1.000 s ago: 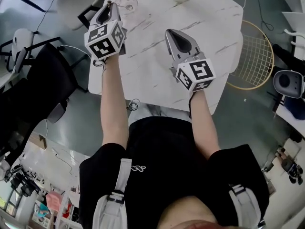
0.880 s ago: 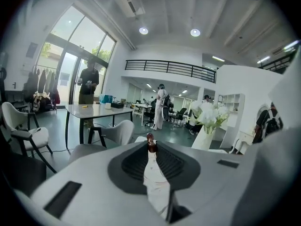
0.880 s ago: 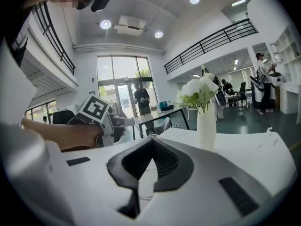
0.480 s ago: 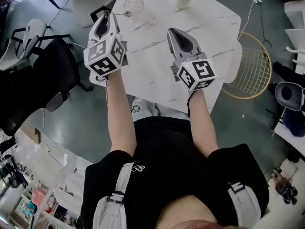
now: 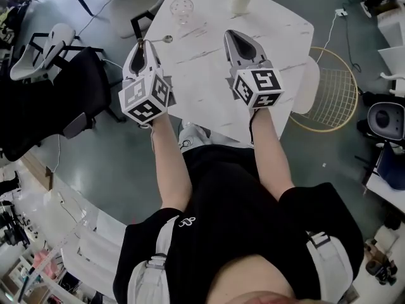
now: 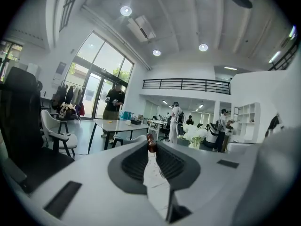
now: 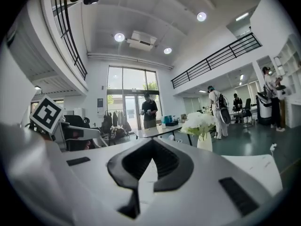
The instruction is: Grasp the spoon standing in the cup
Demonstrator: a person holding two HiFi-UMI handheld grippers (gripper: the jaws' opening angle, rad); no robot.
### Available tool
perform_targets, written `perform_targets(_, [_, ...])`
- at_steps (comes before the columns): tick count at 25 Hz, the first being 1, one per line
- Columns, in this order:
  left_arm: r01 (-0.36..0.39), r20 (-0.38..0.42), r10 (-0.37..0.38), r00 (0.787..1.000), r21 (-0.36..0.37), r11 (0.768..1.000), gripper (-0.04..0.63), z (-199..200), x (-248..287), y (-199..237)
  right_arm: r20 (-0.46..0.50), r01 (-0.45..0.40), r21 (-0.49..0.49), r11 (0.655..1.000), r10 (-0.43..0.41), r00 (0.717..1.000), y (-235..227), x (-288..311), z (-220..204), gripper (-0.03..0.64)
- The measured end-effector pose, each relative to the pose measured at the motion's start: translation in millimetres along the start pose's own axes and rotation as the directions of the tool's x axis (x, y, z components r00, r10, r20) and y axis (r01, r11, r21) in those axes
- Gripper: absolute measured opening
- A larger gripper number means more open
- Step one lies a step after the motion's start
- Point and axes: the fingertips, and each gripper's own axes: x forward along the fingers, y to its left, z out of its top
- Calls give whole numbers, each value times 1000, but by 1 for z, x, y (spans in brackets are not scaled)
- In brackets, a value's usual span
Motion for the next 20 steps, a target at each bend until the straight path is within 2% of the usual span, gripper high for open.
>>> perform_targets(9, [13,-6,-12,1000,72,997,58,-9,-43,-25,-34,-47,-21,999,46,998,20,-8,-7,3])
perform_targets(20, [22,-22,-20,1000,77,997,58,-15,-52,-29,-74,-85,-30,996,83,994,30,-11,-24,3])
